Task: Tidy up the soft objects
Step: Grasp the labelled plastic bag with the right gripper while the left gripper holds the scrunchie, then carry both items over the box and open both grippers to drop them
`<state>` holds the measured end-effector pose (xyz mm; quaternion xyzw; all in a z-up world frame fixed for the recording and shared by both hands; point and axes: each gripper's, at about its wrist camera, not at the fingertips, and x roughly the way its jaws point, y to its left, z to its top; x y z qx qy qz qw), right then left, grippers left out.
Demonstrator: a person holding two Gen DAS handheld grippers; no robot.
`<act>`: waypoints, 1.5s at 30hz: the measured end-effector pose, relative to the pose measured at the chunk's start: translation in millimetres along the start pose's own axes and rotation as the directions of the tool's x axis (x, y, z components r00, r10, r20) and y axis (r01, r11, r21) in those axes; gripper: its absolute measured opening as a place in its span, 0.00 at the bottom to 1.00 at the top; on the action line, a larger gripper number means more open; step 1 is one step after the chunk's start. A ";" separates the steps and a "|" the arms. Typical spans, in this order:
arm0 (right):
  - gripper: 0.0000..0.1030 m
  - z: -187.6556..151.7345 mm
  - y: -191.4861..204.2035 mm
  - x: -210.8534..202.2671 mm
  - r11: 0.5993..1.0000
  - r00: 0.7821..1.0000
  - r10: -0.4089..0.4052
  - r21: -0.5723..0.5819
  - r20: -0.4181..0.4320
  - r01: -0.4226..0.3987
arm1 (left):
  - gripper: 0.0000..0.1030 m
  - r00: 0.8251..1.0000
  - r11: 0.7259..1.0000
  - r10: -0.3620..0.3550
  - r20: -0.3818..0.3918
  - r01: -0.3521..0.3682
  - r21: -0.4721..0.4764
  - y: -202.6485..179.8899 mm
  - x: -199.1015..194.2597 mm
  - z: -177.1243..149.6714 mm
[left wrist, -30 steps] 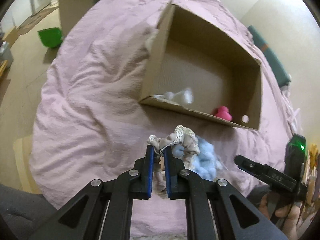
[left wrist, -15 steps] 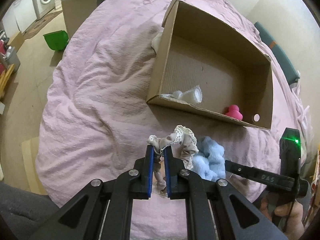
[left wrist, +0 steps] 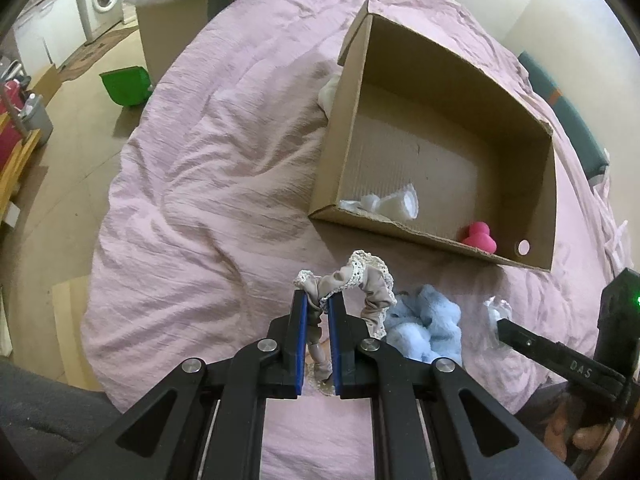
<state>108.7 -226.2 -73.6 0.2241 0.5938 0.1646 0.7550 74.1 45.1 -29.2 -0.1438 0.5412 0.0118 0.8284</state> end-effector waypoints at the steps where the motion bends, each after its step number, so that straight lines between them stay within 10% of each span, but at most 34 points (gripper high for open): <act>1: 0.26 -0.7 1.5 -2.6 1.000 1.000 0.000 -0.006 0.007 0.000 | 0.09 1.000 1.000 -0.001 0.006 0.001 -0.001 0.3 -1.6 -0.1; 14: 0.26 -4.6 8.8 -42.3 0.998 0.993 0.013 -0.062 0.115 -0.006 | 0.09 0.991 1.000 0.001 0.131 -0.004 0.024 -4.9 -37.6 7.4; 28: 0.26 53.1 29.9 -89.1 0.980 0.946 -0.006 -0.185 0.324 0.069 | 0.09 0.940 0.976 -0.029 0.339 -0.046 0.211 -66.0 -55.7 81.1; 45: 0.26 60.4 12.8 -35.5 0.977 0.961 -0.124 -0.140 0.247 0.162 | 0.09 0.959 0.967 -0.030 0.280 -0.044 0.252 -79.6 12.8 75.4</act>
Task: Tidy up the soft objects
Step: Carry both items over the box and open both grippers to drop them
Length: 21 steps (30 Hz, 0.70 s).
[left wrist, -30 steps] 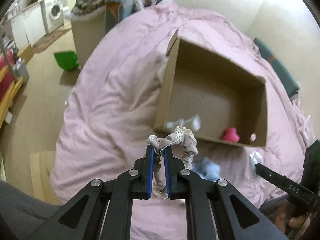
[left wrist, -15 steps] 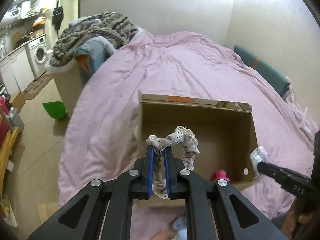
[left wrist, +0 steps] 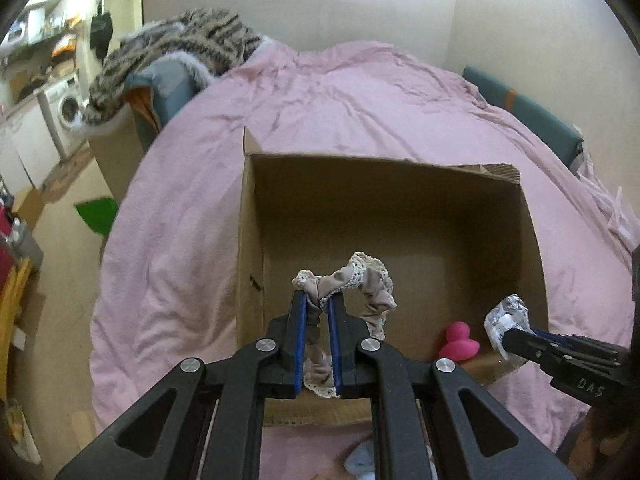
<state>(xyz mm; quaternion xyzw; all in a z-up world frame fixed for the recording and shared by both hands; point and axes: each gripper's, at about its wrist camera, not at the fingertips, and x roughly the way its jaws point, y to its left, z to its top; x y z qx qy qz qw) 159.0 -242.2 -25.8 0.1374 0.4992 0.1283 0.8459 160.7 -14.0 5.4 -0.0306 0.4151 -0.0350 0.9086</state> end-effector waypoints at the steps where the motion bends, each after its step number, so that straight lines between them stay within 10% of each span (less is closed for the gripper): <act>1: 0.26 0.1 0.3 1.7 1.000 1.000 0.001 0.000 -0.002 -0.001 | 0.09 1.000 1.000 -0.010 -0.004 0.010 -0.007 0.6 0.2 -0.7; 21: 0.26 0.5 7.3 9.7 0.999 1.000 0.008 -0.032 -0.026 -0.009 | 0.14 1.000 0.999 -0.024 -0.002 0.024 0.029 -8.8 -4.6 -3.2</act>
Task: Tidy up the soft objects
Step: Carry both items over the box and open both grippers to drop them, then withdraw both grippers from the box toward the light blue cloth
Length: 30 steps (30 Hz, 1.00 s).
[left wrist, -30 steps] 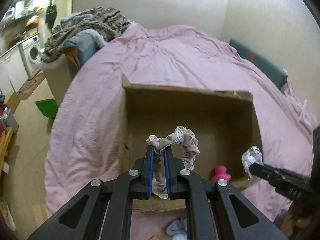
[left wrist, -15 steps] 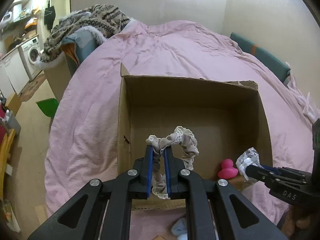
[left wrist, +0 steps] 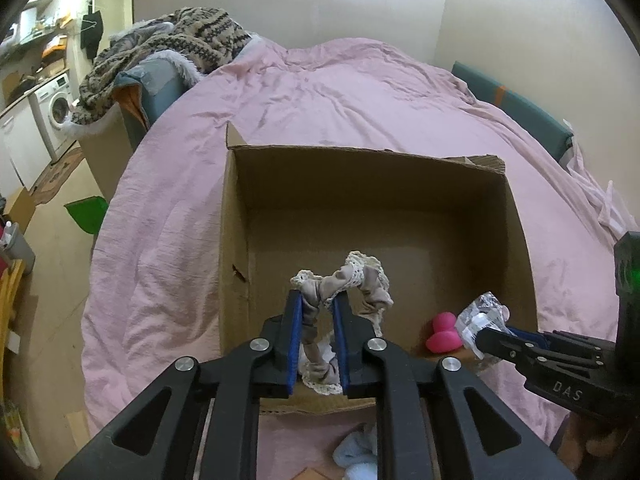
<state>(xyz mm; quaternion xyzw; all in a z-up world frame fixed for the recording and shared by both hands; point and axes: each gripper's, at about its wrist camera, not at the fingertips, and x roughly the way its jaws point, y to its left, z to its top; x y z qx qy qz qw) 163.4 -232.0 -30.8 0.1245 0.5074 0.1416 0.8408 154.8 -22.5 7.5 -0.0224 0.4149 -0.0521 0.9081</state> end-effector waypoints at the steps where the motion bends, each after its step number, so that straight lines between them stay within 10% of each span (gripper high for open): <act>1: 0.26 -0.7 -0.5 0.1 1.000 1.000 0.001 0.001 -0.001 -0.001 | 0.14 1.000 1.000 0.002 0.001 -0.002 0.006 -1.0 -0.3 -0.1; 6: 0.26 -1.3 -0.2 -0.3 1.000 1.000 0.003 0.003 -0.001 -0.003 | 0.21 1.000 0.999 0.011 0.010 -0.011 0.031 -6.2 -2.0 -1.3; 13: 0.26 -1.0 -0.3 -1.7 1.000 1.000 0.010 0.003 0.004 -0.010 | 0.63 0.998 0.999 0.031 0.053 -0.032 0.024 -7.1 -10.3 -0.4; 19: 0.26 -0.8 -4.8 -4.2 0.999 1.000 0.024 0.021 0.008 -0.024 | 0.66 0.997 0.998 0.045 0.061 -0.047 0.035 -8.7 -12.4 -0.1; 21: 0.43 0.0 -7.5 -5.7 0.999 0.999 0.030 0.037 0.012 -0.030 | 0.66 0.997 0.998 0.053 0.055 -0.055 0.035 -8.7 -10.8 -0.3; 23: 0.81 0.8 -12.2 -7.8 0.997 0.999 0.031 0.069 0.020 -0.033 | 0.66 0.997 0.998 0.057 0.051 -0.059 0.030 -7.9 -9.8 -0.4; 30: 0.82 2.5 -19.6 -15.0 0.992 0.998 0.037 0.115 0.056 -0.044 | 0.66 0.997 0.998 0.066 0.042 -0.066 0.011 -4.4 -8.7 -0.5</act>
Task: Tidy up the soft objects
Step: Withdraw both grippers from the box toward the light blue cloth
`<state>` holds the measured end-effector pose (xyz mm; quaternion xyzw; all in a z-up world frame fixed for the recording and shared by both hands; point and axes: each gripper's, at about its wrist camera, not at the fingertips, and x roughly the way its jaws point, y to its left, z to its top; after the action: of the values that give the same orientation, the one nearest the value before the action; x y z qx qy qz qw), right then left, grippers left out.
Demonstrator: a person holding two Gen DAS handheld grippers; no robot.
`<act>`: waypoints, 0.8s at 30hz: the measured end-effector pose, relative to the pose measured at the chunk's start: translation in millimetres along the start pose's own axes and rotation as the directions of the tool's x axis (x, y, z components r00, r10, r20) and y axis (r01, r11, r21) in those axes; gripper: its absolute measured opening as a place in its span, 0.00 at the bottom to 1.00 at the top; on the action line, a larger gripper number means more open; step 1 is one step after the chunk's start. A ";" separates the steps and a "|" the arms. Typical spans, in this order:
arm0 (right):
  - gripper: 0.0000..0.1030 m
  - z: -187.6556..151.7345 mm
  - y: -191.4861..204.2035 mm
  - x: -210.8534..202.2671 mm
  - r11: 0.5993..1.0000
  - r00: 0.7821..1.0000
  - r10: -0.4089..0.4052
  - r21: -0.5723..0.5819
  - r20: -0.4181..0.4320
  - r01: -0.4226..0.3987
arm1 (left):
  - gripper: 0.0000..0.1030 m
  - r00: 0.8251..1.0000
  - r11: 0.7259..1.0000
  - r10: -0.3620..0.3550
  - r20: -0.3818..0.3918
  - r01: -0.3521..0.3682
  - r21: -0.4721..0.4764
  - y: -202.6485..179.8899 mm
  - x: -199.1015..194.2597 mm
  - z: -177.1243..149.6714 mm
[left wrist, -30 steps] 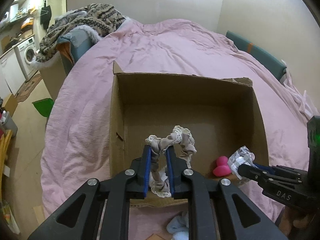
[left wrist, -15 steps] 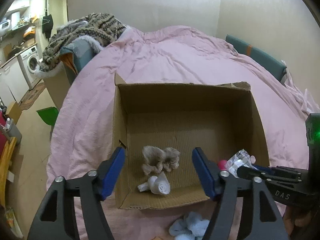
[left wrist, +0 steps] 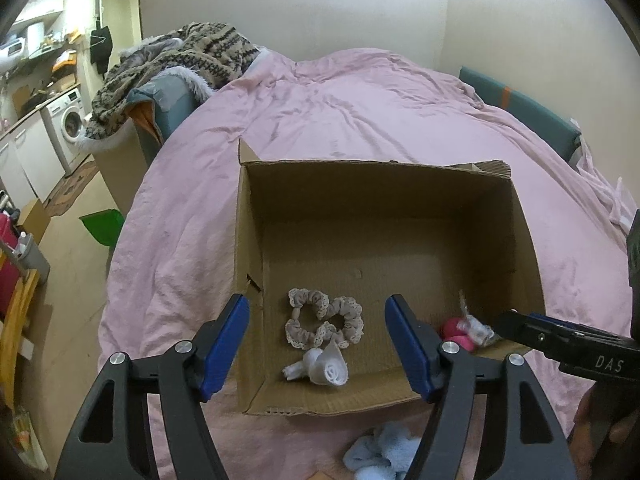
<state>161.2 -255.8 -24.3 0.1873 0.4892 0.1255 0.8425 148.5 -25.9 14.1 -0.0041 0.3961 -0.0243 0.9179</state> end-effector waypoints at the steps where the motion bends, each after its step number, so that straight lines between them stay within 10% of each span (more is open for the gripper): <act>1: 0.82 -0.2 0.4 0.4 1.000 1.000 0.000 -0.001 -0.004 0.000 | 0.66 1.000 1.000 0.001 -0.002 -0.001 -0.001 0.4 0.2 -0.4; 24: 0.82 -10.6 7.9 -6.1 1.000 1.000 -0.012 -0.022 -0.025 0.011 | 0.66 0.999 0.999 0.017 -0.028 -0.019 -0.041 17.7 -27.1 -16.2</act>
<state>148.7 -249.1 -21.0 0.1739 0.4993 0.1282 0.8391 118.9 -6.7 22.2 -0.0190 0.4092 -0.0080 0.9122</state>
